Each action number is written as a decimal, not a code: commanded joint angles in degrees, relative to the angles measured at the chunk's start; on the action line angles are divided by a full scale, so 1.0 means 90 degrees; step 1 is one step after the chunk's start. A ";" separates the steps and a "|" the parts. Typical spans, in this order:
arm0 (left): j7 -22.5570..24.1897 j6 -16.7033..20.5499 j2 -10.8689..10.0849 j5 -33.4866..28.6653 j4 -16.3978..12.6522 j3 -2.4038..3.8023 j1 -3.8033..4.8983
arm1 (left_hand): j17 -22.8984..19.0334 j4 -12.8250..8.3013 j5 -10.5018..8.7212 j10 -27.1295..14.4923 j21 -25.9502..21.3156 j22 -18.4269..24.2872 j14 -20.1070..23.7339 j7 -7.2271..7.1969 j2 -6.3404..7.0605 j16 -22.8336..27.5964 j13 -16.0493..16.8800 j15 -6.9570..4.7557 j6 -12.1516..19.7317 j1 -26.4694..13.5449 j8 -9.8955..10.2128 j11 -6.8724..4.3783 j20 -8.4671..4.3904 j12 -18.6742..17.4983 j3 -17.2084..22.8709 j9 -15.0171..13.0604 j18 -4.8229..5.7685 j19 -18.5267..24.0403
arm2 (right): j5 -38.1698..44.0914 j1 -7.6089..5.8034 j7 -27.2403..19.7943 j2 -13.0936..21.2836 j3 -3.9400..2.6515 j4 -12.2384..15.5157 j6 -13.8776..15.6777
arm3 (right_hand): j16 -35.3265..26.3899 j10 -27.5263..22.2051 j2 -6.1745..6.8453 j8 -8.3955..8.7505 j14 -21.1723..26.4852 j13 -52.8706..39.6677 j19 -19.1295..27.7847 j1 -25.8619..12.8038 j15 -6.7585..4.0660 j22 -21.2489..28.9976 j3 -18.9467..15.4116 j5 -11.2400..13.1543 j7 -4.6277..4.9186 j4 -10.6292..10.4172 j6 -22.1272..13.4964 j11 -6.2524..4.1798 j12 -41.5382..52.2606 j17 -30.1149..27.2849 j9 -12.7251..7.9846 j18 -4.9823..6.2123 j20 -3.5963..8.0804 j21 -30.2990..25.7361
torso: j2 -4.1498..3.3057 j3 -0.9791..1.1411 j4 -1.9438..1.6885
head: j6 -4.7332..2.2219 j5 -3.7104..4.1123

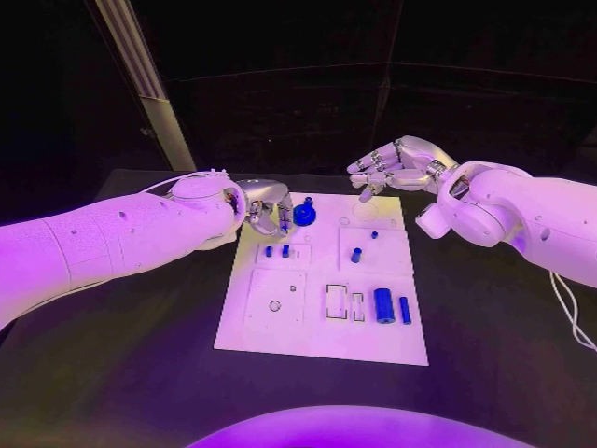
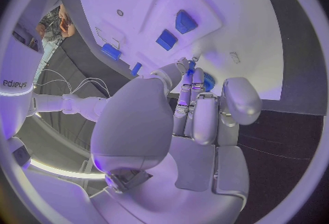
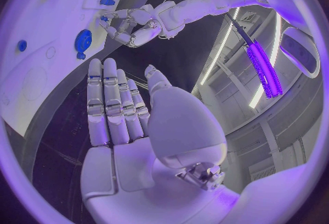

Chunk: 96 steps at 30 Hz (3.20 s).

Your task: Assemble the parts on the task board

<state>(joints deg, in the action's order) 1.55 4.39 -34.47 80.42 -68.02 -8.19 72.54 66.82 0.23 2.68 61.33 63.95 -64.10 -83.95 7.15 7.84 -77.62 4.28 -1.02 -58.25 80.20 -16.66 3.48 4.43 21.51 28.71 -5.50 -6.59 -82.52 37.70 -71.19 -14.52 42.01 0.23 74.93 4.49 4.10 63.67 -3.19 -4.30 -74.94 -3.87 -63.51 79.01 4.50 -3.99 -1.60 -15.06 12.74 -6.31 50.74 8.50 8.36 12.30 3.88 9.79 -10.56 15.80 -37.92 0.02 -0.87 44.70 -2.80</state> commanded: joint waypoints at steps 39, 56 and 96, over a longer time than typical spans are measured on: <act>-0.0120 -0.0308 0.0021 -0.0038 0.0034 -0.0026 -0.0009 | -0.0064 -0.0023 0.0006 -0.0030 0.0021 -0.0018 -0.0172 0.0027 0.0054 0.0020 -0.0048 -0.0003 -0.0020 -0.0092 0.0148 0.0047 -0.0001 -0.0194 0.0010 0.0057 0.0087 0.0002 | -0.0005 -0.0009 -0.0064 -0.0007 -0.0003 -0.0010 -0.0051 | -0.0027 -0.0038 -0.0018 -0.0041 0.0001 0.0003 -0.0023 -0.0041 0.0040 0.0009 0.0025 -0.0024 0.0016 -0.0021 -0.0028 0.0015 0.0033 -0.0006 0.0003 0.0081 -0.0038 -0.0034 | 0.0000 0.0001 0.0002 | 0.0018 -0.0003; -0.0105 -0.0192 -0.0009 -0.0037 0.0008 -0.0034 -0.0009 | -0.0060 -0.0091 0.0007 0.0170 0.0059 -0.0070 -0.0175 -0.0009 -0.0010 0.0001 0.0012 -0.0034 -0.0166 -0.0042 0.0141 -0.0009 -0.0009 -0.0127 0.0021 0.0056 0.0085 0.0010 | -0.0005 -0.0009 -0.0061 -0.0007 -0.0003 -0.0013 -0.0055 | -0.0026 -0.0047 -0.0025 -0.0046 0.0002 0.0003 -0.0031 -0.0048 0.0041 0.0009 0.0035 -0.0026 0.0018 -0.0034 -0.0028 0.0016 0.0046 -0.0013 0.0002 0.0081 -0.0039 -0.0053 | -0.0001 0.0000 0.0002 | 0.0034 0.0000; -0.0431 -0.0419 0.0068 -0.0033 0.0079 -0.0042 -0.0010 | -0.0084 -0.0127 0.0007 0.0239 0.0082 -0.0105 -0.0170 -0.0030 -0.0028 0.0001 0.0059 -0.0058 -0.0211 -0.0056 0.0173 -0.0039 -0.0029 -0.0078 -0.0021 0.0073 0.0087 0.0015 | -0.0005 -0.0009 -0.0053 -0.0001 -0.0003 -0.0011 -0.0054 | -0.0026 -0.0047 -0.0025 -0.0046 0.0002 0.0003 -0.0031 -0.0048 0.0041 0.0009 0.0035 -0.0026 0.0018 -0.0034 -0.0028 0.0016 0.0046 -0.0013 0.0002 0.0081 -0.0039 -0.0053 | -0.0002 0.0000 -0.0004 | 0.0039 0.0014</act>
<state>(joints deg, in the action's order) -1.13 1.67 -33.87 80.19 -67.38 -8.51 72.48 66.10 -0.64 2.68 63.09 64.48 -65.04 -83.95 7.03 8.15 -77.62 4.76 -1.03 -59.81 79.91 -15.34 3.16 4.44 20.58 28.62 -4.92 -6.66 -82.52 37.70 -71.17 -14.49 42.01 0.23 74.80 4.38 4.10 63.66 -3.19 -4.46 -74.94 -3.88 -63.70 79.01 4.50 -3.99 -1.44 -15.06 12.74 -6.47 50.74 8.50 8.59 12.24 3.88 9.79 -10.75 15.49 -37.93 0.03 -0.85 45.07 -2.64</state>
